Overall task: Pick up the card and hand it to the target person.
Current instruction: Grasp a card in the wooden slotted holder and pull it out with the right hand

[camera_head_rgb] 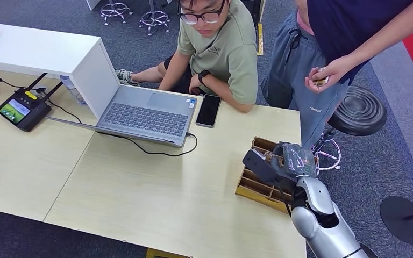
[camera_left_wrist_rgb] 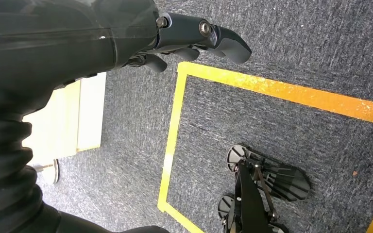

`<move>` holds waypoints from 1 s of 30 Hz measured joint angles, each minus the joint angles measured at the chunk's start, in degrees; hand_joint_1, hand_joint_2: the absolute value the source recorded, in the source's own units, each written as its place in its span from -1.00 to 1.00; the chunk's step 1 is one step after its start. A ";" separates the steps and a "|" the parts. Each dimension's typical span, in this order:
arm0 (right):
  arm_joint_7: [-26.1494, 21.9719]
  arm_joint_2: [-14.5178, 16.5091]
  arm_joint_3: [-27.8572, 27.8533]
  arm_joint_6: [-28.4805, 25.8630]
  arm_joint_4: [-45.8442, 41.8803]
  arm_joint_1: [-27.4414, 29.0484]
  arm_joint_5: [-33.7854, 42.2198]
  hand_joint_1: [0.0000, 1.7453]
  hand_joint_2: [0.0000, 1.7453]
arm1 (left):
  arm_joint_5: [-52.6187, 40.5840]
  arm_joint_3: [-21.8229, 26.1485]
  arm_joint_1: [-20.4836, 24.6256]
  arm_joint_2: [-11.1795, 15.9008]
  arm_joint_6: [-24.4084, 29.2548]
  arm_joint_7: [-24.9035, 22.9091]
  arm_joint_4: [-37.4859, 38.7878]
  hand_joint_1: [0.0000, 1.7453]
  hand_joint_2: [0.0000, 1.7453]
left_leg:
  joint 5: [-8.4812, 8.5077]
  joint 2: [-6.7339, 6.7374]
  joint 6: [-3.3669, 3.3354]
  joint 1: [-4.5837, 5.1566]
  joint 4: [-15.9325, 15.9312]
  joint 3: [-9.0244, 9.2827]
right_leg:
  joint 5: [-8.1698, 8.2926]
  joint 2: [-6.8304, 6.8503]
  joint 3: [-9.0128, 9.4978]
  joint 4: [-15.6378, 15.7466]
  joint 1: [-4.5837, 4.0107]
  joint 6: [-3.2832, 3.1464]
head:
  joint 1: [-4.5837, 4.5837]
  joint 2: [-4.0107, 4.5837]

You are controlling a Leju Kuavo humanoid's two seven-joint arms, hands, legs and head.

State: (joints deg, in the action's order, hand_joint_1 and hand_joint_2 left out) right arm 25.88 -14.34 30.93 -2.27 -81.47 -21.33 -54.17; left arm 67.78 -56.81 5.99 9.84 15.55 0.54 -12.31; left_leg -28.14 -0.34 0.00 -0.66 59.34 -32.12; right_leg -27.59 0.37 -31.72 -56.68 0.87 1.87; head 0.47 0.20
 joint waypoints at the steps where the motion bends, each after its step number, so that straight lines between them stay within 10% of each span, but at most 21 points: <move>1: -0.01 0.00 0.00 -0.01 0.01 0.00 0.06 0.93 1.00 | -0.07 0.00 0.00 0.00 -0.09 0.03 0.00 -1.00 -0.50 | 0.00 0.00 0.00 0.00 0.00 0.00 | 0.00 0.00 0.00 0.00 0.00 0.00 | 0.00 0.00; 2: -0.03 0.00 0.00 -0.02 0.01 0.00 0.13 1.00 1.00 | -0.19 -0.01 0.00 0.00 -0.39 0.13 0.00 -1.00 -1.00 | 0.00 0.00 0.00 0.00 0.00 0.00 | 0.00 0.00 0.00 0.00 0.00 0.00 | 0.01 0.00; 18: -0.22 -0.72 -0.75 -1.97 0.14 0.19 0.09 1.00 1.00 | 0.19 0.10 -0.11 0.33 -5.33 4.42 0.00 -1.00 -1.00 | 0.00 0.00 0.00 0.00 0.00 0.00 | 0.00 0.00 0.00 0.00 0.00 0.00 | 0.00 0.00; 30: -2.79 -0.65 -4.87 -14.71 -11.10 5.12 -10.64 1.00 1.00 | 0.11 0.88 -0.25 0.17 -3.18 2.60 0.00 -1.00 -1.00 | -0.01 0.00 0.00 0.00 0.00 -0.01 | 0.00 0.00 -0.01 0.00 0.00 0.00 | 0.01 0.00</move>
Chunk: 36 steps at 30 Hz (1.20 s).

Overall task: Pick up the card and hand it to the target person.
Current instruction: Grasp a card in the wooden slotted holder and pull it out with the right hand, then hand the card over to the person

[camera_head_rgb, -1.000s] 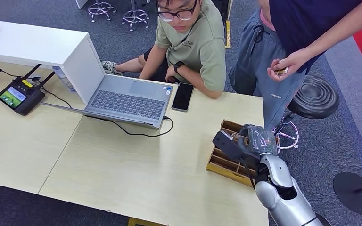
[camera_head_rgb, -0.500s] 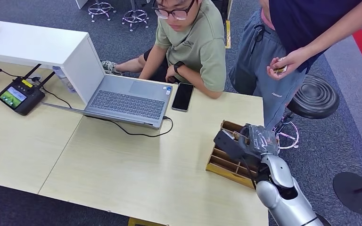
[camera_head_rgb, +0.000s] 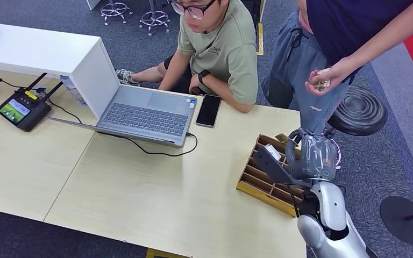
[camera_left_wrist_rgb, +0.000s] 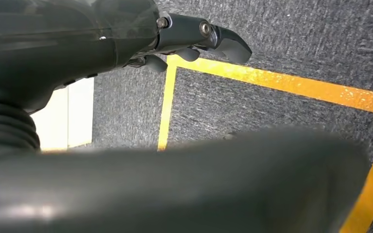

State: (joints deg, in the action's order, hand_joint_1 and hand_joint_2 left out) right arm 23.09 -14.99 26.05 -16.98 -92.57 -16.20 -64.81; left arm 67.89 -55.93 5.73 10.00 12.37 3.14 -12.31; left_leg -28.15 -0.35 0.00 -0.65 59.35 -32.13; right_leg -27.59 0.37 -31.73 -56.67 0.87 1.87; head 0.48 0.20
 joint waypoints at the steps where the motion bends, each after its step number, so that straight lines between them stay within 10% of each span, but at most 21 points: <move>1: -0.31 0.03 -0.44 -0.75 -1.51 0.44 -0.51 1.00 1.00 | 0.00 0.07 -0.01 -0.05 0.02 -0.04 0.00 -1.00 -1.00 | 0.00 0.00 0.00 0.00 0.00 0.00 | 0.00 -0.01 0.00 0.00 0.00 0.00 | 0.00 0.00; 25: -5.20 1.42 -6.10 -8.03 -15.72 5.64 -4.81 1.00 1.00 | 0.26 0.13 0.00 -0.81 -2.13 -0.55 0.00 -1.00 -1.00 | 0.00 0.02 0.00 0.00 0.00 0.02 | 0.00 -0.02 0.01 0.00 0.00 0.00 | -0.01 0.00; 29: -5.19 1.52 -6.17 -8.00 -15.79 5.69 -4.59 0.93 1.00 | 0.30 0.15 0.00 -0.82 -2.75 -0.45 0.00 -1.00 1.00 | 0.00 0.02 0.00 0.00 0.00 0.01 | 0.00 -0.02 0.01 0.00 0.00 0.00 | -0.01 0.00; 33: -5.19 1.52 -6.22 -8.00 -15.80 5.70 -4.46 0.88 1.00 | 0.35 0.17 0.00 -0.82 -3.38 -0.39 0.00 -1.00 -1.00 | 0.00 0.02 0.00 0.00 0.00 0.01 | 0.00 -0.02 0.00 0.00 0.00 0.00 | 0.01 0.00; 34: -5.19 1.52 -6.26 -8.00 -15.80 5.71 -4.45 0.76 1.00 | 0.44 0.21 0.00 -0.82 -3.52 -0.38 0.00 -1.00 -1.00 | 0.00 0.02 0.00 0.00 0.00 0.01 | 0.00 -0.02 0.00 0.00 0.00 0.00 | 0.01 0.00; 36: -5.19 1.53 -6.39 -8.00 -15.80 5.73 -4.42 -0.19 1.00 | 0.83 0.35 0.00 -0.82 -3.66 -0.33 0.00 -1.00 -1.00 | 0.00 0.02 0.00 0.00 0.00 0.01 | 0.00 -0.02 0.00 0.00 0.00 0.00 | 0.01 0.00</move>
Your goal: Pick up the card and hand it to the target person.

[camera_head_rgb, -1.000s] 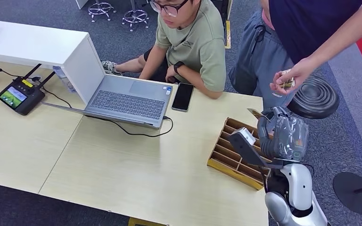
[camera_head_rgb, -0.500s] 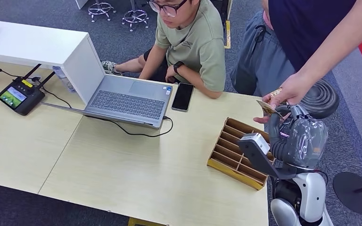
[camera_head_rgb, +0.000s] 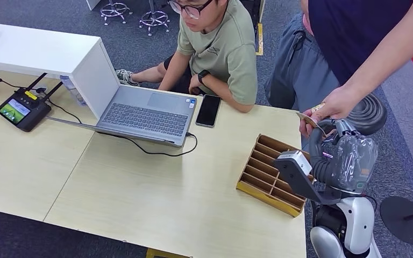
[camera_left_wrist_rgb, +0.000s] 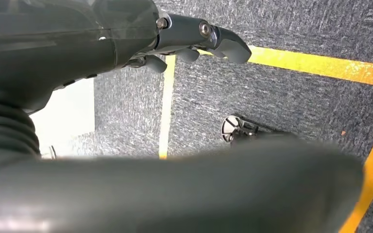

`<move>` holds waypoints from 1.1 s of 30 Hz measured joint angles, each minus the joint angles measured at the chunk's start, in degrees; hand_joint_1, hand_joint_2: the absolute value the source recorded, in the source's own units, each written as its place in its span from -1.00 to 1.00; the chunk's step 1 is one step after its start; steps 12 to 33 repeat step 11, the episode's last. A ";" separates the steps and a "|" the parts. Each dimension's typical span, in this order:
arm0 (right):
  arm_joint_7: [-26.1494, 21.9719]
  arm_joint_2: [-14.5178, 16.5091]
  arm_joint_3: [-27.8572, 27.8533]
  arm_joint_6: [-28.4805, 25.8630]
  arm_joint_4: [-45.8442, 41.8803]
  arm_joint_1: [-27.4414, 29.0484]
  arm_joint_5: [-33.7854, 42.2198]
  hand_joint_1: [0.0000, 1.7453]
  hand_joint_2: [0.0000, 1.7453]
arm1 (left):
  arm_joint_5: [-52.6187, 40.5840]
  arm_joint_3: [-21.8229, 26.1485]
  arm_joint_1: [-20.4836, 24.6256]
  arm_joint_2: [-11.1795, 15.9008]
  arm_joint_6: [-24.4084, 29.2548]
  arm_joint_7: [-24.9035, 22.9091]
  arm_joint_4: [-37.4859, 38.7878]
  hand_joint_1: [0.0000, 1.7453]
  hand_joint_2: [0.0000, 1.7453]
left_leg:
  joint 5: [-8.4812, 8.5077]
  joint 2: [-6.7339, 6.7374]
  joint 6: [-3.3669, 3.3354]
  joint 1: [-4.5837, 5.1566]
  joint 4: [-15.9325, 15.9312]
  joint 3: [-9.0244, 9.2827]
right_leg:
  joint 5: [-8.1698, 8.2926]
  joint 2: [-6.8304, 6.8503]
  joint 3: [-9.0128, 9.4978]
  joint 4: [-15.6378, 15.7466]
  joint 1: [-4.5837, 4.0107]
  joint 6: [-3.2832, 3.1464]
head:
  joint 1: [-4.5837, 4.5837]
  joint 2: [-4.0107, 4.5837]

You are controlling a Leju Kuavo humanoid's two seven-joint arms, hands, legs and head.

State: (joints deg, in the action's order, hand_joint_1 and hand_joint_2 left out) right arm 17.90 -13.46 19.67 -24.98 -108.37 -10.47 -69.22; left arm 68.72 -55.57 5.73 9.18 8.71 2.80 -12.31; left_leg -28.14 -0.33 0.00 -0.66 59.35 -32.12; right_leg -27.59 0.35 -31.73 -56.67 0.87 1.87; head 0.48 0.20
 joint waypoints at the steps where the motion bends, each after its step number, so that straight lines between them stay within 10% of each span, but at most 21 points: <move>1: 0.00 0.01 -0.08 0.00 0.00 0.02 0.05 -0.62 1.00 | 0.21 0.09 0.00 0.00 -0.02 0.04 0.00 -1.00 -1.00 | 0.00 0.00 0.00 0.00 0.00 0.00 | 0.00 0.00 0.00 0.00 0.00 0.00 | 0.00 0.00; 2: 0.00 0.01 -0.14 0.00 0.00 0.04 0.09 -0.99 1.00 | 0.36 0.16 0.00 0.00 -0.02 0.08 0.00 -1.00 -1.00 | 0.00 0.00 0.00 0.00 0.00 0.00 | 0.00 0.00 0.00 0.00 0.00 0.00 | 0.00 0.00; 33: -0.82 0.02 -0.98 -2.22 -0.09 0.59 3.88 -1.00 1.00 | 0.44 0.26 0.00 0.00 0.63 -0.10 0.00 -1.00 -1.00 | 0.00 -0.01 0.00 0.00 0.00 0.00 | 0.00 0.01 0.00 0.01 0.00 0.00 | 0.00 0.00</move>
